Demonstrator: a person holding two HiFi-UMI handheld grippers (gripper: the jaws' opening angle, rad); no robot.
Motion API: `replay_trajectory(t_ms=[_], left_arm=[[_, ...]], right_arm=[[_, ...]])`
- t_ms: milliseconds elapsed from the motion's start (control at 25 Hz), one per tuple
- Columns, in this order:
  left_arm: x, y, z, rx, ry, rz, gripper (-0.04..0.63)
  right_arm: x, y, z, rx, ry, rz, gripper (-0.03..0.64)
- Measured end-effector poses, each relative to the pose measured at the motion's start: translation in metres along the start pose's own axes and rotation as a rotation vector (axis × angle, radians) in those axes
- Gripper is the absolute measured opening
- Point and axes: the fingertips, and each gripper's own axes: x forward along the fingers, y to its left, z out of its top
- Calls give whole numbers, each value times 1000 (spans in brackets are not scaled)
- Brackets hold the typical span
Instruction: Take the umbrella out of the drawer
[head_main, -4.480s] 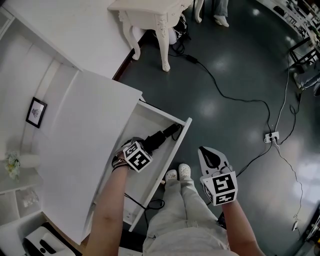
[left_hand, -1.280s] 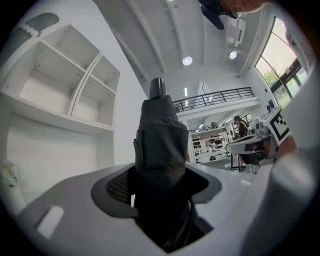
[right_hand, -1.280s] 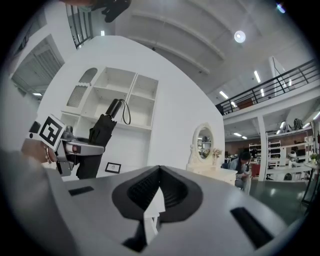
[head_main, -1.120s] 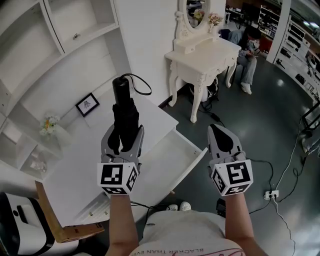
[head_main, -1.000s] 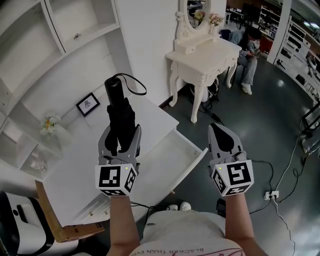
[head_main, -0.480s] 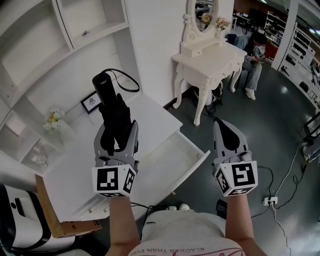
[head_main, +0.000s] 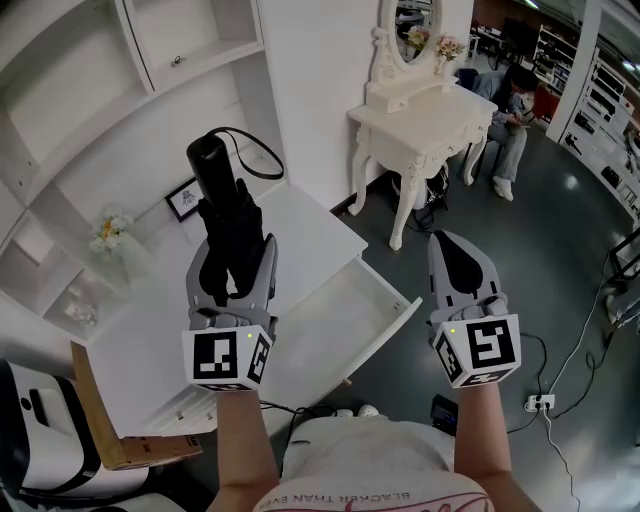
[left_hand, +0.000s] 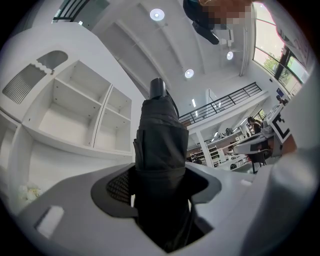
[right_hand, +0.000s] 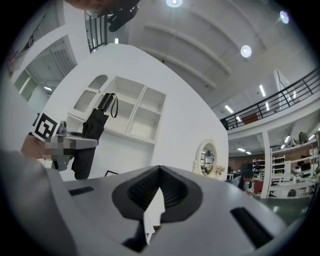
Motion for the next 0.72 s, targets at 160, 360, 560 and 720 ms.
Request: replay_trajectory(t_ms=[160, 360, 560, 720], left_arm=[[-3, -2, 3, 10, -1, -3, 276], [-4, -3, 6, 11, -2, -11, 276], [-4, -4, 8, 4, -1, -8, 276], [-5, -7, 10, -6, -1, -2, 276]], right_arm=[[-1, 4, 1, -5, 2, 8, 5], [-3, 8, 3, -20, 9, 22, 5], [-6, 5, 4, -25, 9, 24, 5], [-9, 3, 3, -24, 16, 25, 5]])
